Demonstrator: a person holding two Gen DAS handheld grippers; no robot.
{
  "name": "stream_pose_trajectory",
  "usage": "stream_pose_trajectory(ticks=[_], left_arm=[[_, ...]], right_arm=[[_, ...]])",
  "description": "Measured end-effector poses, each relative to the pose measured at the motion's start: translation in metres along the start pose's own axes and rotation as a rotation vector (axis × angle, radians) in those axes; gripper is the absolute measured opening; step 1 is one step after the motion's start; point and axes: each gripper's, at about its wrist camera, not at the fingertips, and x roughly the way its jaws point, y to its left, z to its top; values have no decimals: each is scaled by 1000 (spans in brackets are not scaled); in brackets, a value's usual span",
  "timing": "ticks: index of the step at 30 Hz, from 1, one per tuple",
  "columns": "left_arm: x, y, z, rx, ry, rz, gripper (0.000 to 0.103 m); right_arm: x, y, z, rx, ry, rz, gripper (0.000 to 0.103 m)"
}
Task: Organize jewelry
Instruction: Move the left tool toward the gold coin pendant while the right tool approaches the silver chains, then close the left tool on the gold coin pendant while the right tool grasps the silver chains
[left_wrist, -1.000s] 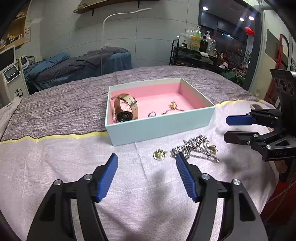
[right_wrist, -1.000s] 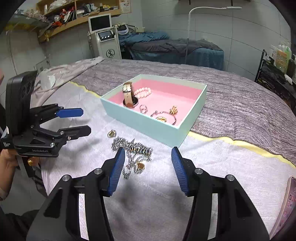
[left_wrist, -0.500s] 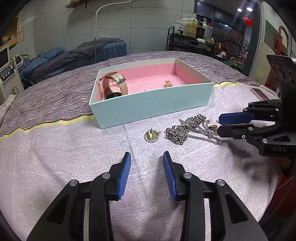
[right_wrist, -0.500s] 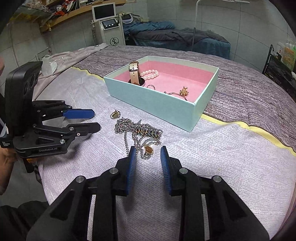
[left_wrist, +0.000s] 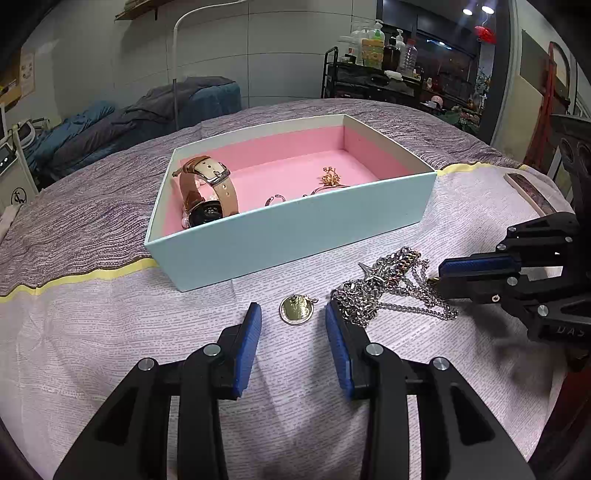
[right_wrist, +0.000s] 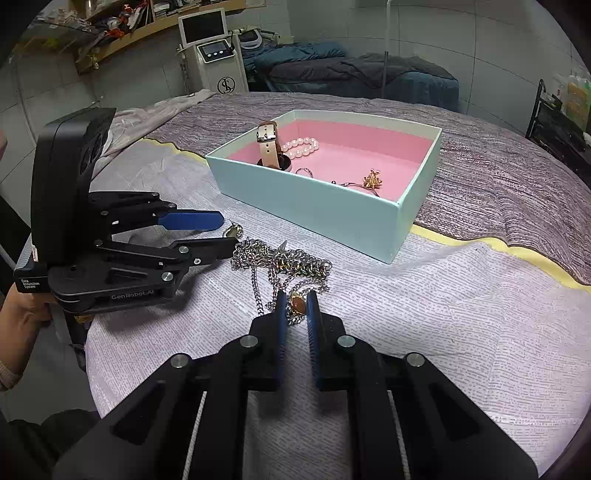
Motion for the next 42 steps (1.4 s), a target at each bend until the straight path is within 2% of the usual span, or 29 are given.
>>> stream_pose_trajectory(ticks=[9,11,14,19,25,33,42], left_arm=[[-10,5,3,-39,-34,-19,35],[-8,7,5,-44,-34,-18,31],[-2,9,9,-53,-30,-18,16],[0,11,12,-74,-33,-38,3],[-8,6,11,-62,-58,-39,2],[-27,20,6,-126,-91,-33,2],[-33,26,-1,-134,-77,-12,2]], right_arm=[[0,-4,0,32,-3,-3,9],[0,-4,0,35,-7,-2,9],[-1,-5,-1,37,-9,-10,9],[-1,-7,-3,47,-4,-4,9],[1,-6,0,44,-5,-5,9],[-8,-6,-1,28,-22,-39,9],[-1,1,5,2,-14,-30,11]])
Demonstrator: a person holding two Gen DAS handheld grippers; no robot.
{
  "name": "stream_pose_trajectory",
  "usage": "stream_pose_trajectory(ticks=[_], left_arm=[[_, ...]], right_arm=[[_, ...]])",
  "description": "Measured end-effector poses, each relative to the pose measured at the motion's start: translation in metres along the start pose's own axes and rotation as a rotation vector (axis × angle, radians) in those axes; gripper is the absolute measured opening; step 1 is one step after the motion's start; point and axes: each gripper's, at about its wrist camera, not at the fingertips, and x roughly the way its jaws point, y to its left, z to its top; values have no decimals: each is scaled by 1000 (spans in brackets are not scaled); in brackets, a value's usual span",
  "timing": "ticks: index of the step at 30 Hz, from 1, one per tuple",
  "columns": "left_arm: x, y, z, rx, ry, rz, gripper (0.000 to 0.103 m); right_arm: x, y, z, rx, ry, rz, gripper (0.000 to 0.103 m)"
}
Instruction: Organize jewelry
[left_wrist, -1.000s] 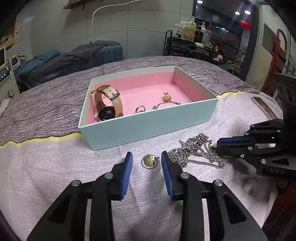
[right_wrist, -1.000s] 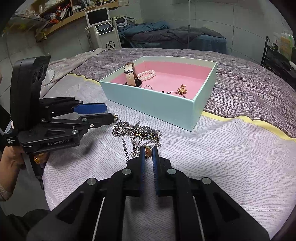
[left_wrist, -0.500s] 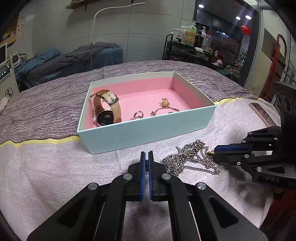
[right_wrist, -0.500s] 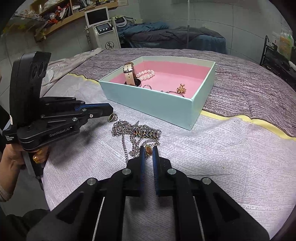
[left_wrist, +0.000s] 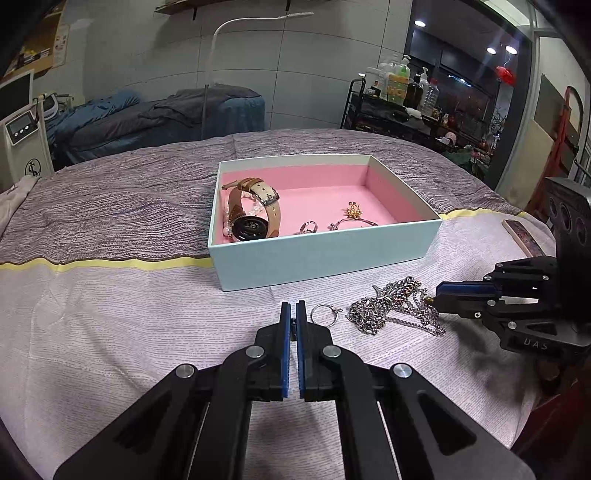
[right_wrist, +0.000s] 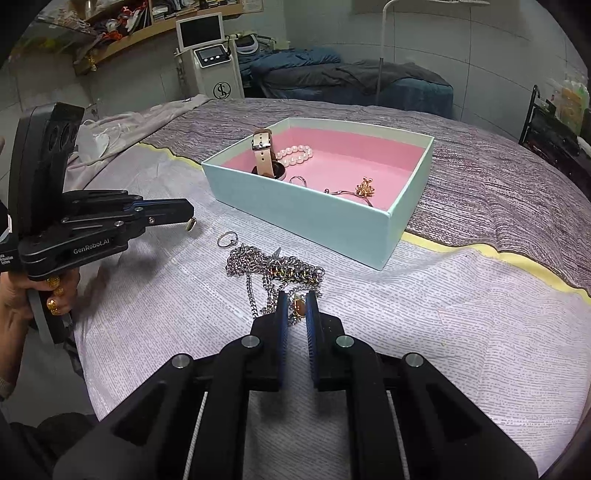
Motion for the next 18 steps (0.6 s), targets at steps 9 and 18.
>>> stream_pose_trajectory(ticks=[9,18], left_arm=[[7,-3,-6,7,19,-5,2],[8,-3,-5,9,26,-7,2]], right_arm=[[8,3,-2,-7,25,-37,34],[6,-4,-1,33,15,8,11]])
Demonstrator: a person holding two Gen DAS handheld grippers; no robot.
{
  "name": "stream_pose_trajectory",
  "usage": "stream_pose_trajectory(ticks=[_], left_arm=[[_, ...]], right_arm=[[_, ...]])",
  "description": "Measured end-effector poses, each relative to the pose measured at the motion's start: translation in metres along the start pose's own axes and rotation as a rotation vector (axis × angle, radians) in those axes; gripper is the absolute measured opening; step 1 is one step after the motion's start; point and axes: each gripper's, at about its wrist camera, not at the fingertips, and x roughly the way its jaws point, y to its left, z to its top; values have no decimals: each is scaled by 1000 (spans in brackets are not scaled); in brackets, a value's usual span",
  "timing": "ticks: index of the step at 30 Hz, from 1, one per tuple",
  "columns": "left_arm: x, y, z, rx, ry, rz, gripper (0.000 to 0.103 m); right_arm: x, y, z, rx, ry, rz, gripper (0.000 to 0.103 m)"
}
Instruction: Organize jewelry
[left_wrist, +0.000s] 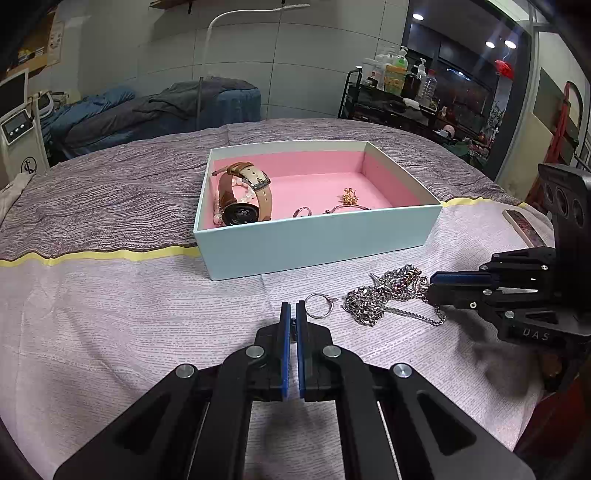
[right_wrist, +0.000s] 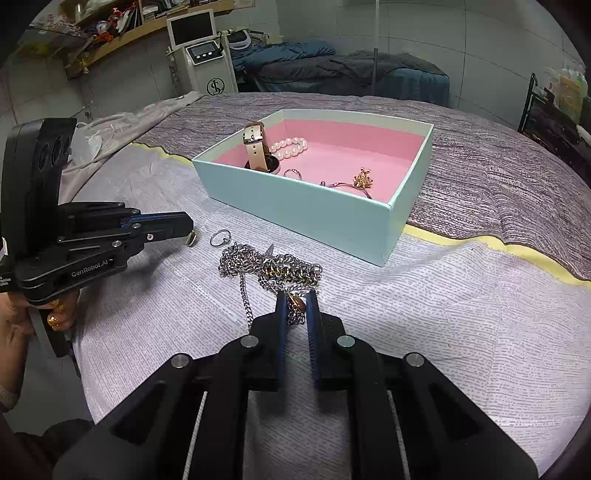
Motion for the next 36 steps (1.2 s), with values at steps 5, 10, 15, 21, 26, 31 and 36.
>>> stream_pose_trajectory(ticks=[5,10,15,21,26,31,36], left_arm=[[-3,2,-1,-6,-2,1,2],[-12,0,6,-7,-21,-27,2],[-29,-9,27,16,-80,-49,2],[-31,-17,51,51,-123,-44,2],[-25,-21,55,58,-122,-50,2],[-19,-22,55,57,-111,-45,2],[-20,-22,54,60,-114,-43,2]], right_arm=[[-8,-1,-3,22,-24,32,11],[-31,-2,5,32,-98,45,11],[-50,1,25,13,-171,47,11],[-53,-4,46,40,-207,80,11],[-42,-12,44,105,-224,131,11],[-29,-9,48,95,-244,62,11],[-38,3,51,34,-269,37,11]])
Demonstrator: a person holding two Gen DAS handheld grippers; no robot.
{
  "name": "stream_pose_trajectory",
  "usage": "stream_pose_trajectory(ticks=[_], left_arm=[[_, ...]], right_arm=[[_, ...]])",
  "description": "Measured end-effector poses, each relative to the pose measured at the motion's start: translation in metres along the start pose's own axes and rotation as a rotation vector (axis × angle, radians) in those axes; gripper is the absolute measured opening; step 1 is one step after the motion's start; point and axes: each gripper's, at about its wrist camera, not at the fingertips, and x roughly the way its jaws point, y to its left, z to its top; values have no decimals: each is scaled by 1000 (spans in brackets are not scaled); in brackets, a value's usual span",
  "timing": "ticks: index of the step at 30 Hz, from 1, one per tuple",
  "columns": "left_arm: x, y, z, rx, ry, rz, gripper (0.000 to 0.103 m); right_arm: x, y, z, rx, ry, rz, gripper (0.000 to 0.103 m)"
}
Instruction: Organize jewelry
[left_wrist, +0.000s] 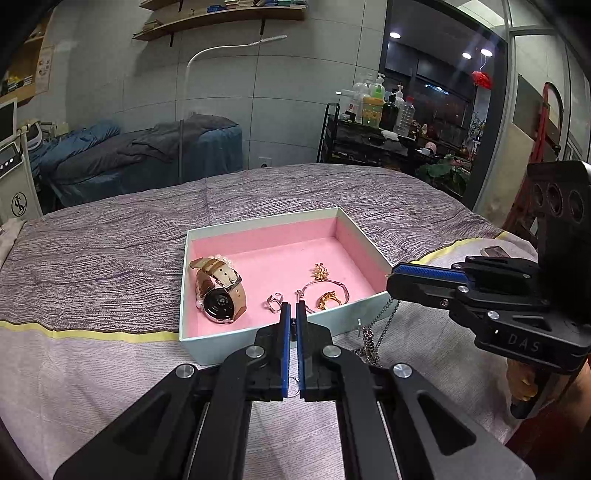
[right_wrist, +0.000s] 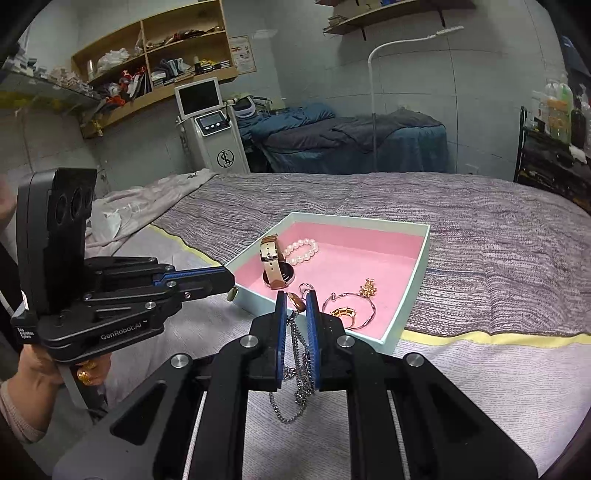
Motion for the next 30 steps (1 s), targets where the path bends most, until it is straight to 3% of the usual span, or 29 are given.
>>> stream_pose_trajectory(ticks=[13,20,24,25,26,28,30], left_arm=[[19,2,28,16,-13,-4,2],[44,4,33,20,32,5,3],[45,2,34,24,32,17,4],[45,2,34,25,32,19,11],[45,2,34,26,31,22,32],[41,4,34,13,6,31,62],[36,7,35,-7,-9,13,63]], right_arm=[[19,-14,16,-16,8,-96,11],[32,-22,17,-11,30,-126,12],[29,-28,15,5,27,-136,27],[28,-28,14,8,25,-138,38],[25,-29,14,8,18,-142,43],[17,-27,12,2,1,-156,50],[12,-24,10,-10,7,-152,50]])
